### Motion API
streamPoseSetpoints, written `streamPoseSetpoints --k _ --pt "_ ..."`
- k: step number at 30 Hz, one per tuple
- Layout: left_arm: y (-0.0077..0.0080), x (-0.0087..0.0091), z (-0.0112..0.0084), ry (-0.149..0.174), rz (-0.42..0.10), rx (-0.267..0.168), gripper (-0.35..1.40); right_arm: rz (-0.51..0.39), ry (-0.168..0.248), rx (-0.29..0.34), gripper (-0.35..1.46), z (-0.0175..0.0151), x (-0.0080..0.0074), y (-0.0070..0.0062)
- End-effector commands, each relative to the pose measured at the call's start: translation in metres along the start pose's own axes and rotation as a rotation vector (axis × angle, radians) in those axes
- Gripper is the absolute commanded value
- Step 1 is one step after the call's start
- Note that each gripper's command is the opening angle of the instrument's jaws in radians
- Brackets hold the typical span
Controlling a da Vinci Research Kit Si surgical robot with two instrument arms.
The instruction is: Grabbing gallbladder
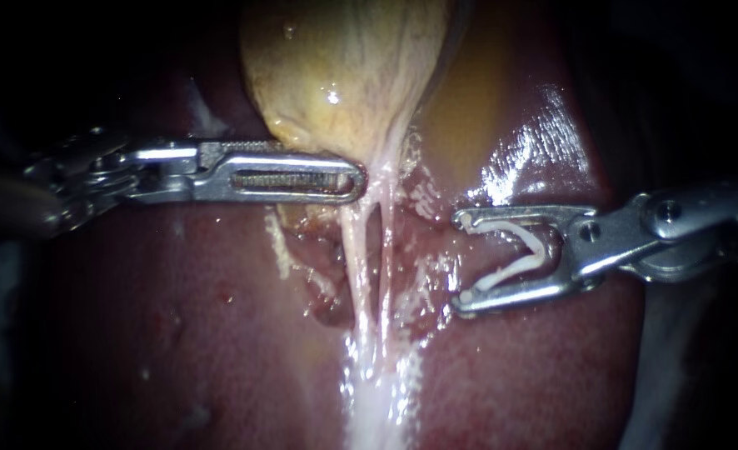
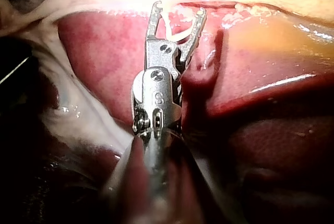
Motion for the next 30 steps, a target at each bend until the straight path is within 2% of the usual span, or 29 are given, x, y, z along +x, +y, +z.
streamPoseSetpoints --k 1,9,13,16,22,26,30 --pt "0.0000 0.0000 -0.0001 0.001 0.001 -0.004 -0.35 0.000 0.000 0.000 0.49 0.0000 0.0000 0.0000" --pt "0.0005 0.0001 -0.0011 -0.002 -0.002 -0.007 -0.35 0.000 0.000 0.001 0.49 -0.0001 -0.0001 0.0000" --pt "0.0009 0.0001 -0.0016 -0.015 -0.002 -0.014 -0.35 0.000 0.000 0.001 0.49 -0.0002 -0.0001 0.0000" --pt "0.0017 -0.0004 -0.0023 -0.036 0.000 -0.018 -0.35 0.000 0.000 0.001 0.49 -0.0002 -0.0001 0.0000" --pt "0.0040 -0.0010 -0.0051 -0.050 -0.002 -0.031 -0.35 0.000 0.000 0.001 0.49 -0.0002 -0.0001 0.0000" --pt "0.0050 -0.0004 -0.0068 -0.057 -0.014 -0.037 -0.35 0.000 0.000 0.001 0.49 -0.0002 -0.0001 0.0000" --pt "0.0060 0.0008 -0.0081 -0.061 0.006 -0.044 -0.35 0.000 0.000 0.000 0.49 -0.0002 -0.0001 0.0001"
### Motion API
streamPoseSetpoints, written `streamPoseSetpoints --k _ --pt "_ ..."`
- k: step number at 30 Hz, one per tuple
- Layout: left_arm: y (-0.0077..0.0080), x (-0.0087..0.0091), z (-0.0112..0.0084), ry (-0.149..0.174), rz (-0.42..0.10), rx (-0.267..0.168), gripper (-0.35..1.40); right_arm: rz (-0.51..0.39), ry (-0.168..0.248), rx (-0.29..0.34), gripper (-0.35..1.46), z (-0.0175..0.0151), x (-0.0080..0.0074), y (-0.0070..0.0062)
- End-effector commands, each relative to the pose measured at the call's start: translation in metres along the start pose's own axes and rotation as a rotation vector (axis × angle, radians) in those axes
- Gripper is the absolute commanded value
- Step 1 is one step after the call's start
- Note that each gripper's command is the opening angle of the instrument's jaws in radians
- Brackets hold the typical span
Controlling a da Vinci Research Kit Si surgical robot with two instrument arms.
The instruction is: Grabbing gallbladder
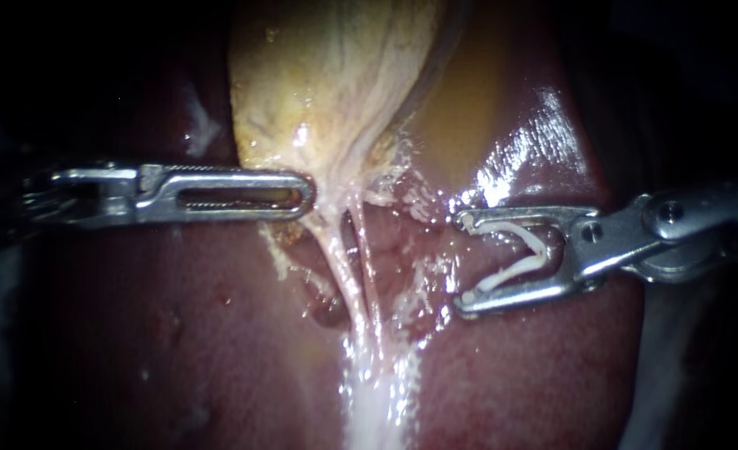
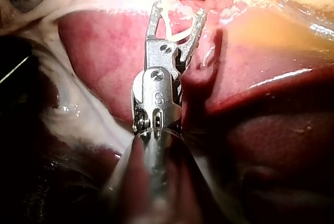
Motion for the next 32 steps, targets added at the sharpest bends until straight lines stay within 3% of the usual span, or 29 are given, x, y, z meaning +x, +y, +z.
streamPoseSetpoints --k 1,14,32 --pt "0.0004 0.0004 -0.0003 -0.002 0.006 -0.005 -0.35 0.000 0.000 -0.001 0.49 0.0000 0.0000 0.0000" --pt "0.0038 0.0027 -0.0016 0.017 0.031 -0.024 -0.35 0.000 0.000 -0.001 0.49 0.0000 -0.0001 0.0001" --pt "0.0040 0.0026 -0.0015 0.018 0.031 -0.023 -0.35 0.000 0.000 -0.001 0.49 0.0000 -0.0001 0.0001"
